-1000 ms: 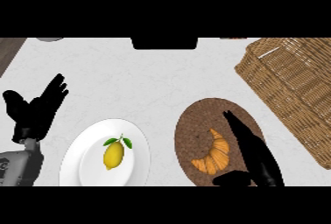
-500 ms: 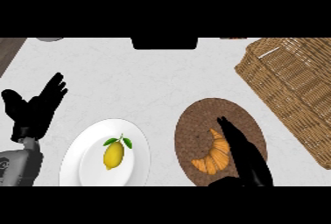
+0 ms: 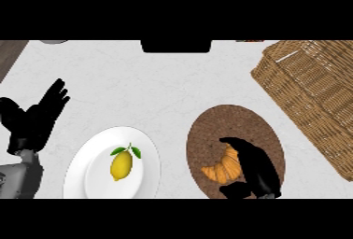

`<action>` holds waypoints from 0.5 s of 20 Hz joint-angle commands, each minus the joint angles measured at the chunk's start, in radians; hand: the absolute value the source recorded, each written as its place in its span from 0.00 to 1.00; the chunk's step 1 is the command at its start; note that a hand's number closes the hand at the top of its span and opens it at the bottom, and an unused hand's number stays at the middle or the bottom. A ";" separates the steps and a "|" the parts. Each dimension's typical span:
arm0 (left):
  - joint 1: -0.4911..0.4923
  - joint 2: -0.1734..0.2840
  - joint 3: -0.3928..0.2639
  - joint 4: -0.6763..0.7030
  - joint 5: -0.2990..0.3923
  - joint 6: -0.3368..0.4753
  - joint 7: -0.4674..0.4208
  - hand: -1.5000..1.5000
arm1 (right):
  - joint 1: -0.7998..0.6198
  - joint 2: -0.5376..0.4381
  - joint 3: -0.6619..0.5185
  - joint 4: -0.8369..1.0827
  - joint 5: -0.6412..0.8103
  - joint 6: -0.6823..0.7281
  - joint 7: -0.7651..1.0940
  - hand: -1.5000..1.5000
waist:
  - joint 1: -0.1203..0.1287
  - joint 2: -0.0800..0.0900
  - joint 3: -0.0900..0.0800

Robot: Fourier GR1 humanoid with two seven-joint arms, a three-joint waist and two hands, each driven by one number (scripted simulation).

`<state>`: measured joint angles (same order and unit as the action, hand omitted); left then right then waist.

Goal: Pick the croissant from the placemat and place it in the basket

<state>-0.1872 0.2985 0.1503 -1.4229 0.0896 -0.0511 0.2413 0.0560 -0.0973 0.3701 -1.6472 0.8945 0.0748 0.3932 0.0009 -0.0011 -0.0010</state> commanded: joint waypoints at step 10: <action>-0.035 -0.013 0.025 0.037 -0.020 -0.012 -0.011 0.50 | -0.063 0.038 0.037 0.047 0.077 0.057 0.025 1.00 | -0.003 0.001 0.001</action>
<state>-0.1950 0.2828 0.1598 -1.4337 0.0775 -0.0594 0.2501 0.0330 -0.0794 0.4042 -1.6058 0.9696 0.0684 0.3794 -0.0023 -0.0105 -0.0097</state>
